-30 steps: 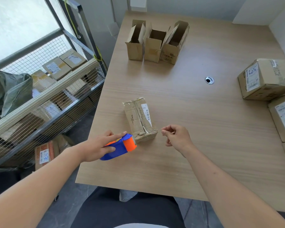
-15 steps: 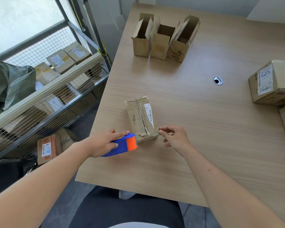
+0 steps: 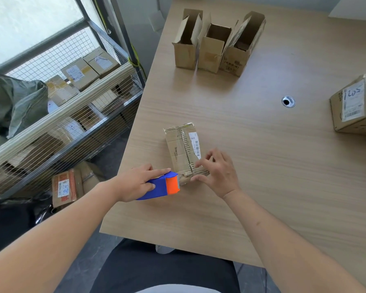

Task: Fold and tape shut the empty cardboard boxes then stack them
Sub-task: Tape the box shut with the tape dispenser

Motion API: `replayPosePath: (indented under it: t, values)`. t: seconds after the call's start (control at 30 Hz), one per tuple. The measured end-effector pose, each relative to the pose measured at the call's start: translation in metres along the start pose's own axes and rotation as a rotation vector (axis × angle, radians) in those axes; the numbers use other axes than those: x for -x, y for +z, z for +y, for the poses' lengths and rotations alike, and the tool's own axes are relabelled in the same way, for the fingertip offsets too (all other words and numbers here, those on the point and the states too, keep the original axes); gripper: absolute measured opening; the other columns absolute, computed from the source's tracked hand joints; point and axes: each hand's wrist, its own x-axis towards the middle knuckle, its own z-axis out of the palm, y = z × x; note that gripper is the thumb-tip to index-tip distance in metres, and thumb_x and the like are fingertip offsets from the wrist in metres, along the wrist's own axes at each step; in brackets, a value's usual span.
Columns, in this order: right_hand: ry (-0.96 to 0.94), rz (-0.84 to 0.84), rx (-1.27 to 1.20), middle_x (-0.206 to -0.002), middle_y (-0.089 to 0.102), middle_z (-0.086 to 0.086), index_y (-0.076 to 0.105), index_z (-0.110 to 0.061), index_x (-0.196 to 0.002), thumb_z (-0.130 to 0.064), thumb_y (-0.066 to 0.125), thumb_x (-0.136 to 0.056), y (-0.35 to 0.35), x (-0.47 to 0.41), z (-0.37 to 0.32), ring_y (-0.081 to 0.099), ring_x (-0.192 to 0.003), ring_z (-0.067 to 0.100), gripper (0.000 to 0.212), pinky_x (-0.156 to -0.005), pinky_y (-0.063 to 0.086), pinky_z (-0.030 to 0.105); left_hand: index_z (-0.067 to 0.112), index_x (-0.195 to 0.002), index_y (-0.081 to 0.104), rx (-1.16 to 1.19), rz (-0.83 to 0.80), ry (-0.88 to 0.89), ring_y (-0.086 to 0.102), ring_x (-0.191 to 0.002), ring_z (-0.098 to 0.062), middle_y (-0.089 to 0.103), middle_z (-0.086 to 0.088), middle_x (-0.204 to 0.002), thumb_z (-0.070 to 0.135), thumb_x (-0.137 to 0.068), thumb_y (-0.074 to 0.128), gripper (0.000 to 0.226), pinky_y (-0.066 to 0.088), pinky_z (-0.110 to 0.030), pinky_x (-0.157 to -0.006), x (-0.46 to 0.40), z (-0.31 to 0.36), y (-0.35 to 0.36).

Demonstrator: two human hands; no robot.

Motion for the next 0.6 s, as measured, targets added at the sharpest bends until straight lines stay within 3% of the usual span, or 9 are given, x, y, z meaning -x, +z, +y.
replayPosePath:
  t: [0.1, 0.23, 0.33, 0.43, 0.6]
  values:
    - [-0.058, -0.017, 0.074, -0.097, 0.054, -0.007, 0.068, -0.031, -0.082, -0.070, 0.079, -0.063, 0.000, -0.006, 0.008, 0.045, -0.094, 0.018, 0.045, -0.086, 0.033, 0.035, 0.063, -0.152, 0.019, -0.008, 0.001, 0.007, 0.051, -0.100, -0.016, 0.043, 0.012, -0.115, 0.026, -0.105, 0.045, 0.066, 0.042, -0.034, -0.092, -0.001, -0.001, 0.000]
    - [-0.108, -0.101, 0.058, -0.081, 0.049, -0.014, 0.055, -0.025, -0.077, -0.061, 0.084, -0.068, -0.001, -0.009, 0.010, 0.048, -0.078, 0.016, 0.047, -0.077, 0.024, 0.027, 0.068, -0.150, 0.015, -0.016, 0.006, 0.021, 0.052, -0.103, -0.019, 0.043, 0.012, -0.116, 0.029, -0.103, 0.045, 0.068, 0.044, -0.041, -0.098, -0.001, -0.004, 0.002]
    - [-0.098, -0.158, -0.044, -0.083, 0.044, -0.012, 0.047, -0.022, -0.081, -0.046, 0.085, -0.075, 0.004, -0.007, 0.011, 0.042, -0.072, 0.016, 0.046, -0.071, 0.032, 0.031, 0.067, -0.150, 0.015, -0.025, 0.004, 0.024, 0.052, -0.103, -0.019, 0.043, 0.012, -0.117, 0.029, -0.103, 0.045, 0.068, 0.043, -0.042, -0.099, -0.002, -0.004, 0.001]
    - [-0.087, -0.151, -0.058, -0.089, 0.048, -0.005, 0.046, -0.021, -0.084, -0.040, 0.085, -0.077, 0.009, -0.001, 0.011, 0.048, -0.072, 0.023, 0.043, -0.070, 0.042, 0.035, 0.066, -0.151, 0.017, -0.031, 0.006, 0.024, 0.053, -0.103, -0.019, 0.043, 0.012, -0.118, 0.028, -0.103, 0.045, 0.067, 0.044, -0.041, -0.098, -0.002, -0.003, 0.001]
    - [-0.037, -0.183, 0.119, -0.098, 0.046, 0.002, 0.045, -0.023, -0.097, -0.041, 0.077, -0.073, 0.011, 0.005, 0.000, 0.049, -0.080, 0.029, 0.043, -0.080, 0.050, 0.044, 0.061, -0.153, 0.019, -0.008, 0.010, 0.023, 0.053, -0.101, -0.016, 0.044, 0.010, -0.118, 0.026, -0.104, 0.046, 0.066, 0.045, -0.038, -0.096, -0.003, -0.001, 0.001]
